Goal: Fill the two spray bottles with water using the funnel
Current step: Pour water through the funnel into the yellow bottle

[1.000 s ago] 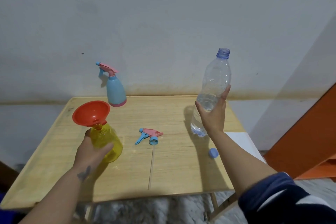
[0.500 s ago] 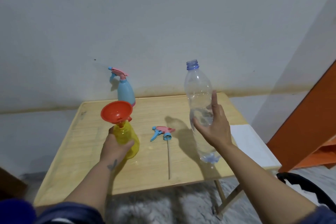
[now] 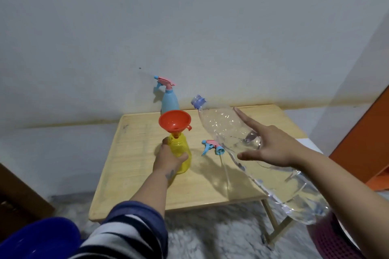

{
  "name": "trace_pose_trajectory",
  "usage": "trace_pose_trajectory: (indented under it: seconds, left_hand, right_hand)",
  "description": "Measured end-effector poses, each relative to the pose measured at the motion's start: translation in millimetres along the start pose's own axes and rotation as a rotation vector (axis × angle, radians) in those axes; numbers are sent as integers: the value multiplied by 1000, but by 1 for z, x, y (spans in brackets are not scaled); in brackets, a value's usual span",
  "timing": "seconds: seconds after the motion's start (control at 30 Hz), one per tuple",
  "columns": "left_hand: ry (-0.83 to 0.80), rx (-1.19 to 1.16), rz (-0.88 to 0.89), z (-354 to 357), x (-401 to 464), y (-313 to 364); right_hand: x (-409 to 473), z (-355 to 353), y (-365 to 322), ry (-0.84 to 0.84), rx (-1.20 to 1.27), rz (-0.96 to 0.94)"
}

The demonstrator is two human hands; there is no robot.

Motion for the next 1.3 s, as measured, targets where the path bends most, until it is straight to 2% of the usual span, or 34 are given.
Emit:
trace_pose_trajectory:
  seconds: [0.37,1.3]
  left_hand:
    - [-31,-44,-4,1,0,-1]
    - [-3,-58,-14,1,-1,3]
  right_hand:
    - [-3,-21,-20,-162,-155,53]
    - [12,-35,-36,-184,-238,17]
Point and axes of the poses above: each hand's wrist, its own x-axis towards the middle knuckle, its own z-axis out of the palm, y = z × x, the point moved 2 cm from there along x, towards the middle knuckle, and after that the axes turned 13 degrees about -y, right-handed, at the moved point
